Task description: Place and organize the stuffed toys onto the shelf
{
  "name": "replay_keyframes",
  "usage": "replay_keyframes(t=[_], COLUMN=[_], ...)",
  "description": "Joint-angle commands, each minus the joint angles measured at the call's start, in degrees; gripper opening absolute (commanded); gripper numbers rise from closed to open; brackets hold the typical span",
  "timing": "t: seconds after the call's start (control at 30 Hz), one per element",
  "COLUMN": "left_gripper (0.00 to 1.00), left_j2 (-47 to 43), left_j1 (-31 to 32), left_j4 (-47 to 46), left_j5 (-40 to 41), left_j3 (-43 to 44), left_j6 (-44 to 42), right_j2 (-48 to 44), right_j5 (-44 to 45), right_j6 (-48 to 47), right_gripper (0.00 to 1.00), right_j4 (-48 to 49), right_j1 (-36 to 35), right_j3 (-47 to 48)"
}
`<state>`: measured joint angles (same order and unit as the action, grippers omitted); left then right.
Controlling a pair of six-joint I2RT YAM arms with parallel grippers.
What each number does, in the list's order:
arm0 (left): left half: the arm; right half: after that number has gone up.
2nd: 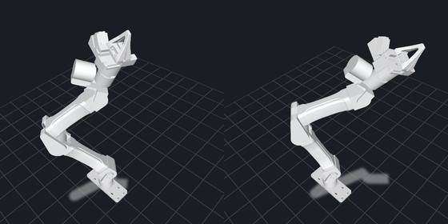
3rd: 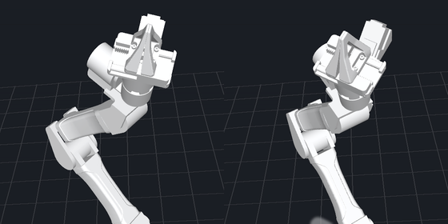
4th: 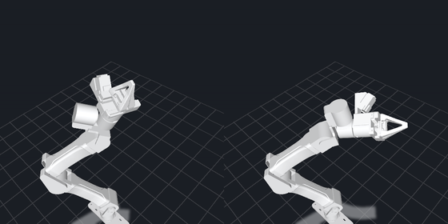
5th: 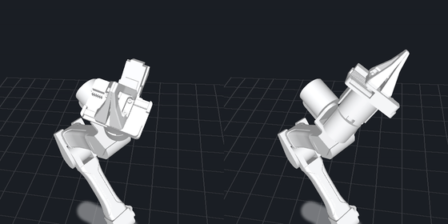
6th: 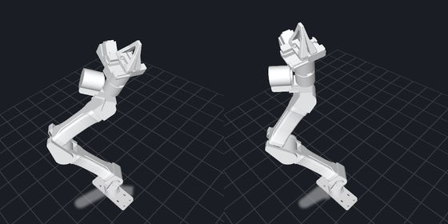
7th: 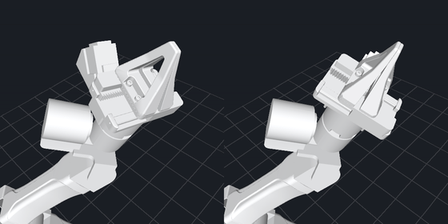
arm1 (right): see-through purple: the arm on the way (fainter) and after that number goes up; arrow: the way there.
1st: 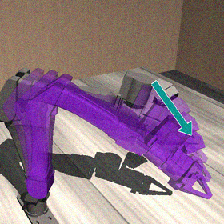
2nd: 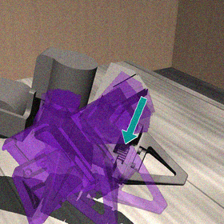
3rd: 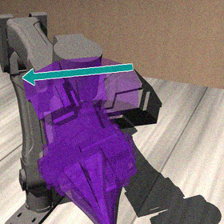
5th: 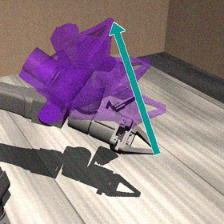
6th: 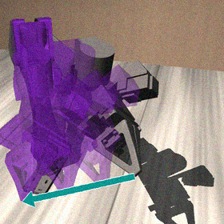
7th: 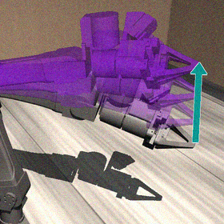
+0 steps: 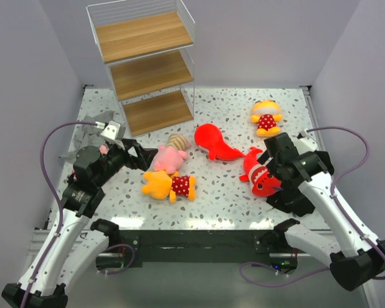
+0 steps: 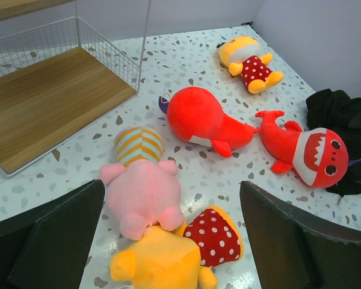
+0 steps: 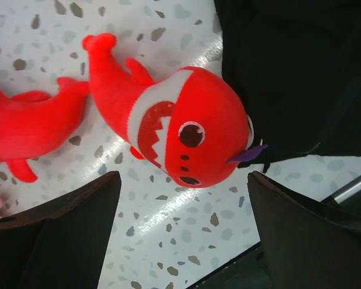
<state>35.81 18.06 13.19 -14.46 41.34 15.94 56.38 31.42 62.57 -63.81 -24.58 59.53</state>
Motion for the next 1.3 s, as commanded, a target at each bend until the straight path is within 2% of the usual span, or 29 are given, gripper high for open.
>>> replay_keyframes(t=[0.0,0.2,0.33,0.43,0.47,0.53,0.57,0.63,0.67,0.73,0.9,0.93,1.03,1.17,1.2,1.27], left_gripper=[1.0,1.0,1.0,0.99,0.99,0.99,0.99,0.99,0.99,0.99,0.99,0.99,0.98,0.98,0.98,0.97], left_j2=[-0.6,-0.6,-0.5,-0.2,-0.1,-0.1,-0.1,0.0,0.0,0.0,0.5,0.6,1.0,1.6,1.9,2.9], left_j1=[-0.1,-0.1,-0.1,-0.1,0.0,-0.1,-0.1,-0.1,-0.1,-0.1,-0.1,-0.1,-0.1,-0.1,-0.1,-0.1], left_j4=[-0.5,-0.3,-0.4,-0.4,-0.4,-0.4,-0.4,-0.4,-0.4,-0.4,-0.4,-0.5,-0.4,-1.1,-1.6,-1.9], left_j5=[0.6,0.8,0.8,0.7,0.7,0.6,0.6,0.6,0.6,0.7,0.5,0.4,0.0,-2.0,-3.8,-6.4], left_j3=[-0.1,-0.1,-0.1,-0.2,-0.2,-0.2,-0.2,-0.1,-0.2,-0.2,-0.3,-0.2,-0.2,-0.3,-0.1,0.2], left_j6=[0.7,0.7,0.6,0.6,0.6,0.6,0.6,0.5,0.6,0.5,0.8,0.8,0.8,1.2,1.4,1.5], right_j2=[3.6,7.2,10.3,11.8,11.8,10.9,10.2,8.2,7.2,4.0,-2.8,-4.9,-7.6,-9.2,-9.4,-9.3], right_j5=[2.2,0.1,0.6,3.0,3.8,5.8,6.3,7.6,7.7,7.3,0.9,-1.0,-10.6,-23.6,-31.1,-38.1], right_j6=[10.5,11.0,10.8,10.8,10.6,9.6,8.2,7.1,4.9,1.4,-17.0,-23.9,-34.4,-41.9,-43.3,-45.9], right_gripper=[0.88,0.87,0.8,0.6,0.49,0.39,0.26,0.15,0.0,0.0,0.0,0.0,0.0,0.0,0.0,0.0], right_j4=[-5.5,1.2,5.5,6.1,6.1,6.9,7.1,7.9,8.4,11.1,21.4,23.4,29.7,33.9,36.4,38.1], right_j1=[0.1,0.0,0.0,0.0,0.1,0.1,0.1,0.0,0.0,0.1,0.1,0.1,0.1,0.1,0.1,0.1], right_j3=[-2.0,-6.8,-10.2,-10.7,-10.7,-10.7,-10.7,-10.6,-10.5,-10.1,-9.3,-9.3,-9.8,-8.5,-8.2,-7.6])
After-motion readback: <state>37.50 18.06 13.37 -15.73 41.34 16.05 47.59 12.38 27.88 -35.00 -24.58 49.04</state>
